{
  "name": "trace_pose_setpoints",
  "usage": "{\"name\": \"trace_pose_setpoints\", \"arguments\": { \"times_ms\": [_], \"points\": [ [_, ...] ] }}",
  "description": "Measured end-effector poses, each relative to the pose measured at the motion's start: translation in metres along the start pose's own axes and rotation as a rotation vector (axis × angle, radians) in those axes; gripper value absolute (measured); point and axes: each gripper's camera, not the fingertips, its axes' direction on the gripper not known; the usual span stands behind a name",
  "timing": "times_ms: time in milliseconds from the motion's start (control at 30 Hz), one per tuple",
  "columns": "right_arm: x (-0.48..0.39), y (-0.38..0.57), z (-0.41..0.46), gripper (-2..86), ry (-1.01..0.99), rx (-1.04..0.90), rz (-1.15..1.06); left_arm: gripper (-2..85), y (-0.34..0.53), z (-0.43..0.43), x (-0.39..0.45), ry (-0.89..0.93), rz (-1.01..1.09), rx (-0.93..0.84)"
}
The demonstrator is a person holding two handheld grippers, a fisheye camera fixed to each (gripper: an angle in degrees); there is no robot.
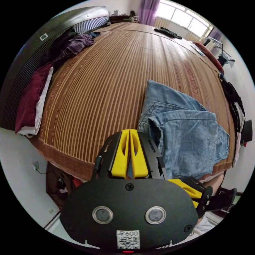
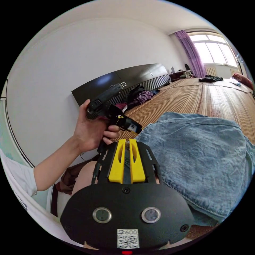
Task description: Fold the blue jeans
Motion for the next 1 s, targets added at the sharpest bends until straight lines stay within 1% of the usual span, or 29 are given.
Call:
{"name": "trace_pose_setpoints", "arguments": {
  "times_ms": [33, 67, 133, 300, 367, 567, 800, 867, 1000],
  "points": [
    [0.005, 0.01, -0.001, -0.8, 0.004, -0.003, -0.002, 0.6, -0.002, -0.017, 0.005, -0.04, -0.009, 0.021],
    [0.011, 0.02, -0.002, -0.8, 0.003, -0.007, -0.001, 0.7, -0.002, -0.032, 0.01, -0.039, 0.01, 0.034],
    [0.02, 0.034, -0.004, -0.8, -0.004, -0.008, 0.004, 0.7, -0.002, -0.048, 0.018, 0.034, 0.072, 0.028],
    [0.042, 0.068, -0.01, -0.8, -0.011, -0.008, 0.011, 1.0, -0.013, -0.075, 0.021, 0.116, 0.053, 0.024],
    [0.053, 0.085, -0.015, -0.8, -0.012, -0.014, 0.008, 1.0, -0.021, -0.082, 0.021, 0.18, 0.035, 0.006],
    [0.083, 0.123, -0.028, -0.8, -0.011, -0.019, -0.003, 0.8, -0.024, -0.13, 0.033, 0.21, 0.028, 0.075],
    [0.106, 0.158, -0.03, -0.8, 0.011, -0.042, -0.03, 0.5, -0.018, -0.153, 0.073, 0.141, 0.162, 0.055],
    [0.114, 0.17, -0.032, -0.8, 0.033, -0.049, -0.049, 0.4, -0.025, -0.149, 0.073, 0.096, 0.124, 0.031],
    [0.133, 0.187, -0.037, -0.8, 0.034, -0.067, -0.046, 0.4, -0.03, -0.15, 0.065, 0.149, 0.081, 0.012]
  ]
}}
